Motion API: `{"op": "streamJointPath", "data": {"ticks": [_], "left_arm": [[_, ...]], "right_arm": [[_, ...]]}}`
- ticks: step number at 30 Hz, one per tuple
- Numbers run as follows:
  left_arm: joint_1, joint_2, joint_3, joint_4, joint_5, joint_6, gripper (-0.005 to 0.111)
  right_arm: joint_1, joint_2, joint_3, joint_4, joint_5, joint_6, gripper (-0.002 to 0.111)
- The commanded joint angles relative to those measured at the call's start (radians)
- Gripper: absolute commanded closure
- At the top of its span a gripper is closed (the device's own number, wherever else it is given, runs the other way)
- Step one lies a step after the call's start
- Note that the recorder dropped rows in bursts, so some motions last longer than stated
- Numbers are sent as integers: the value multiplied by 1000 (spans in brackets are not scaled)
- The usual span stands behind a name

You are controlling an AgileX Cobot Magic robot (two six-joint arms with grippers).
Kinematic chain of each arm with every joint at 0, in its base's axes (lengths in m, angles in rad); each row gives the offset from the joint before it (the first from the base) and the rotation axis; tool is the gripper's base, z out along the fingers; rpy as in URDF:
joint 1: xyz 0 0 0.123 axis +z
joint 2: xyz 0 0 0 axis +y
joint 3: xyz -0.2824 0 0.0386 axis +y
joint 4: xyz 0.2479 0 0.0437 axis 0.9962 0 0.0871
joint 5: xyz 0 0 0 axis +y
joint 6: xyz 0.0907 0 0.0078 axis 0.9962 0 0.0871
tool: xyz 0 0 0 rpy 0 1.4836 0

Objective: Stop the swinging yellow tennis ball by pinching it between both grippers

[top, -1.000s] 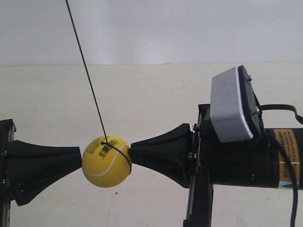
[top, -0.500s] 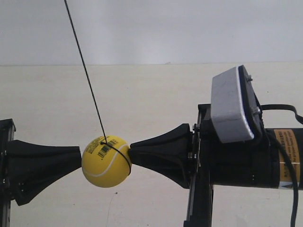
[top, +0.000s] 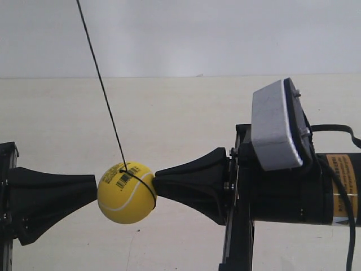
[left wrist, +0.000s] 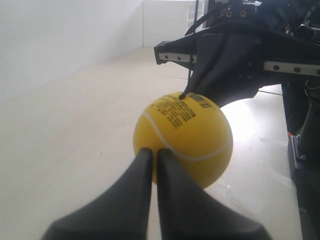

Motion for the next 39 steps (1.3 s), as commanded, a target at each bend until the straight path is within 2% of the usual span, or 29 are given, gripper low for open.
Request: {"op": "streamJointPath", "data": {"ticks": [1,20,27,35,39], "left_arm": [[-3,3,4,3,-38,3,102],[-3,3,4,-1,-38,3,102],[-3,3,4,-77,-29,-20,102],[-3,3,4,-313,287,-103,102],[-3,3,4,-360,348,-120,102]], "right_arm": [[2,3,-3,-5,-30,-9,108],[2,3,-3,-5,-25,-10,108],[2,3,-3,42,84,-26,108],[2,3,-3,249,383,-63,108],[2,3,-3,260,407,-67,108]]}}
